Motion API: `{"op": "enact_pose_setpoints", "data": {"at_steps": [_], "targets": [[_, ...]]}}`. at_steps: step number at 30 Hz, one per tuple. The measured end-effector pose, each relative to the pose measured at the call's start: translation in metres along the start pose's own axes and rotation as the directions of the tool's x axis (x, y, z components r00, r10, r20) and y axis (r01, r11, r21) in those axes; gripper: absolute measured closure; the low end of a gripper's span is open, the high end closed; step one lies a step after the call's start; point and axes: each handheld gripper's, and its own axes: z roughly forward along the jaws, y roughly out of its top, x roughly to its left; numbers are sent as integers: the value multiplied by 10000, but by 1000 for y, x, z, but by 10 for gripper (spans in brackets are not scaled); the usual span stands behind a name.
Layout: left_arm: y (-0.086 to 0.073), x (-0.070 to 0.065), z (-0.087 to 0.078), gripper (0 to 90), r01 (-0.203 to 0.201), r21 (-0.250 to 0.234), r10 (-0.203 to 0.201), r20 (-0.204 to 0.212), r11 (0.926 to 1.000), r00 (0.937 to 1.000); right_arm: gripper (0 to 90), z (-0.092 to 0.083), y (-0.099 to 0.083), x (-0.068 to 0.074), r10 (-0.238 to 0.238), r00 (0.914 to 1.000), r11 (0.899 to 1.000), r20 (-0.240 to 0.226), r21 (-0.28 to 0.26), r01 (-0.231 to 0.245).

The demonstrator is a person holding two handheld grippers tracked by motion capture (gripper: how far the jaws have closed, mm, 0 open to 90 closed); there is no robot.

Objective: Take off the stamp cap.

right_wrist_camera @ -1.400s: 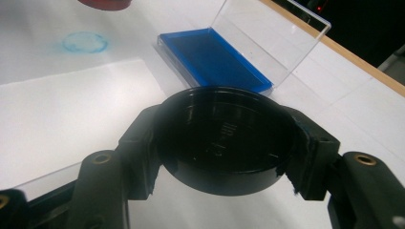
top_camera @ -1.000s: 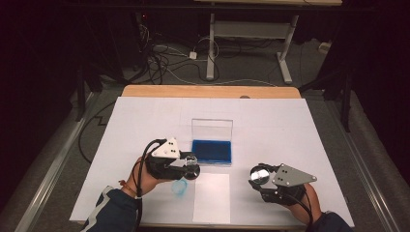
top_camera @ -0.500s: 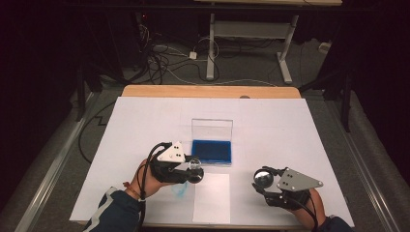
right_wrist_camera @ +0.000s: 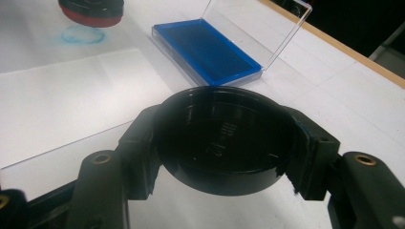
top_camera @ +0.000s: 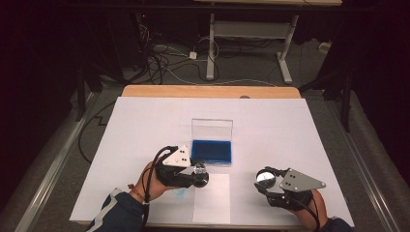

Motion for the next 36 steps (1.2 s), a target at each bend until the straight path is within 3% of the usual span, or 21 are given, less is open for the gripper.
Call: {"op": "enact_pose_setpoints", "data": {"at_steps": [23, 36], "targets": [[4, -10, 7, 541, -236, 52, 233, 468, 9997, 9986, 388, 5, 0, 1, -22, 10000, 10000, -71, 97, 23], [3, -12, 11, 542, -303, 140, 296, 463, 9994, 9985, 388, 9, 1, 1, -54, 9998, 9998, -175, 184, 57]]}}
